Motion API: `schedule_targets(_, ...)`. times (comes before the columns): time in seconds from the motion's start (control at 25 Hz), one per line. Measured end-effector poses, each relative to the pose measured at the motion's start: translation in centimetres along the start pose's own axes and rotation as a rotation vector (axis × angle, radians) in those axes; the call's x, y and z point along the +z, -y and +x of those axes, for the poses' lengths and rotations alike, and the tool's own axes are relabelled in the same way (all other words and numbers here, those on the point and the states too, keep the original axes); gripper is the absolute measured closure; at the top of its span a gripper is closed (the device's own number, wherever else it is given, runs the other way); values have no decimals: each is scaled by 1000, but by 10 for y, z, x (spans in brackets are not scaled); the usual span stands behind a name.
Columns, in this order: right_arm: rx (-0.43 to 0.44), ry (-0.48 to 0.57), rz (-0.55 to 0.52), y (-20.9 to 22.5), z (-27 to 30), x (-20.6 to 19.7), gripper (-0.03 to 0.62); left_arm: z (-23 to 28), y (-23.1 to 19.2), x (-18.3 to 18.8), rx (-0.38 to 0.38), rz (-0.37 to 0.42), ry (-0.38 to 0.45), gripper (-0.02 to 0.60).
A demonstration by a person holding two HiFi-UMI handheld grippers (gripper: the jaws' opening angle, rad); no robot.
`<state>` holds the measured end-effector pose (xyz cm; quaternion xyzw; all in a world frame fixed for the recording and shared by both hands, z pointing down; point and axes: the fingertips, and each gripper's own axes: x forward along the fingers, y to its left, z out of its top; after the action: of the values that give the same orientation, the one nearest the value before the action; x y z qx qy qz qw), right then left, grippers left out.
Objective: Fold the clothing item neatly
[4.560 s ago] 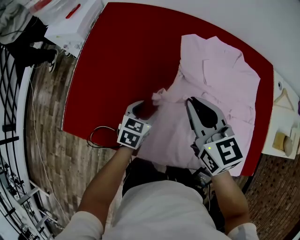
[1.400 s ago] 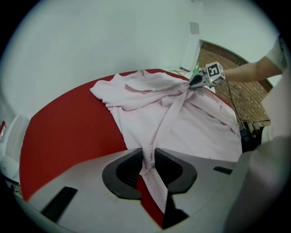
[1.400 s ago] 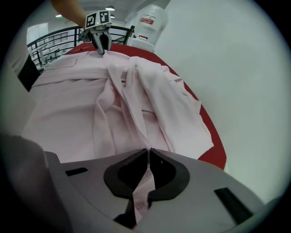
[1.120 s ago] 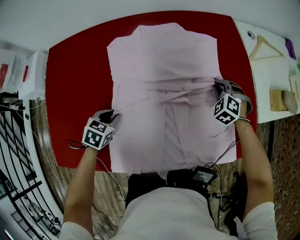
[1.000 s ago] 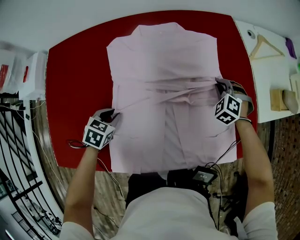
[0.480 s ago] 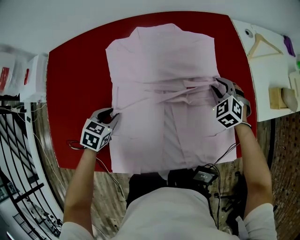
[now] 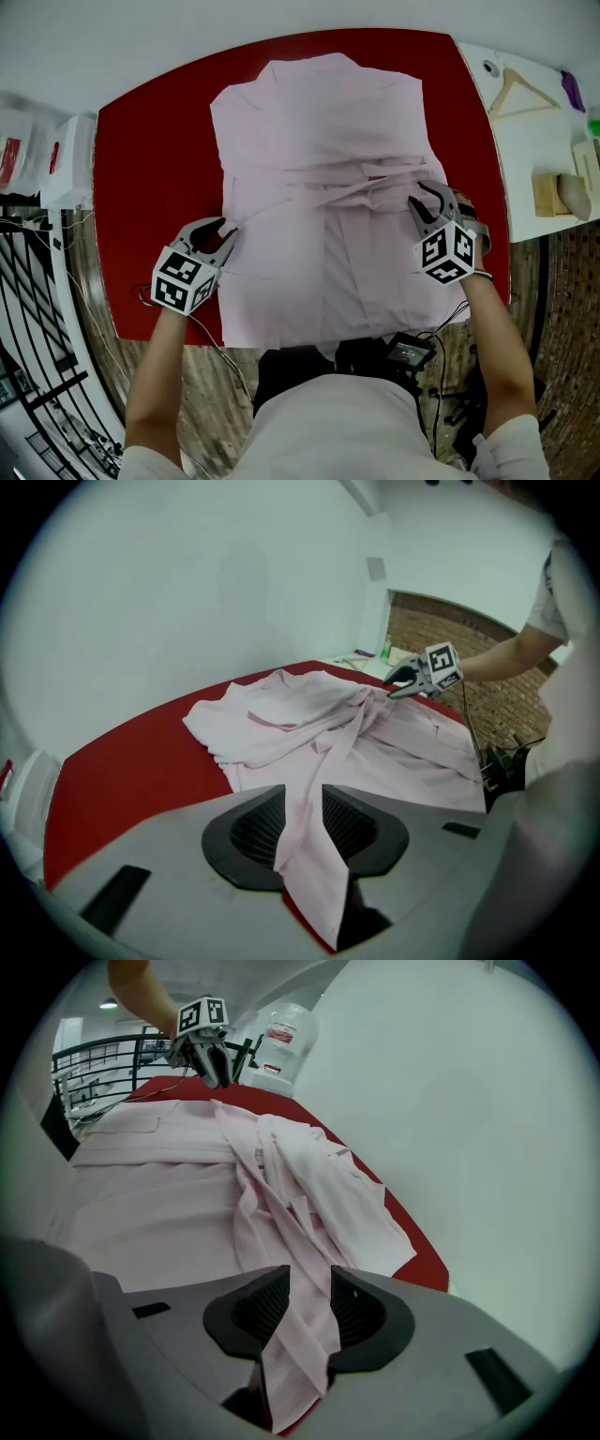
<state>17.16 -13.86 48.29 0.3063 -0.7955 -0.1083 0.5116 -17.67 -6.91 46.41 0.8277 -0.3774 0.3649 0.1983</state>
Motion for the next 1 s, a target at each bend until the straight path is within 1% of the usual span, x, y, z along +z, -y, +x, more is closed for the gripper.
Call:
schedule_targets(0.2, 9, -28, 29, -9, -4, -20, 476, 25, 14, 29, -40, 18, 32, 474)
schedule_targets(0.4, -1, -64, 61, -7, -6, -43, 477, 60, 25, 57, -97, 22, 26, 475)
schedule_targets(0.52, 7, -77, 71, -9, -3, -52, 477, 83, 27, 63, -136, 0, -15, 474)
schedule_targets(0.64, 17, -81, 87, -12, 1, -58, 477, 103, 27, 60, -166, -47, -80, 474)
schedule_targets(0.8, 26, -75, 91, -15, 3, -60, 477, 122, 24, 49, -168, -128, -178, 474)
schedule_targets(0.92, 31, -67, 84, -16, 4, -59, 477, 131, 25, 47, -176, -182, -217, 474)
schedule_targets(1.0, 33, -62, 82, -17, 5, -58, 477, 135, 27, 45, -190, -203, -236, 476)
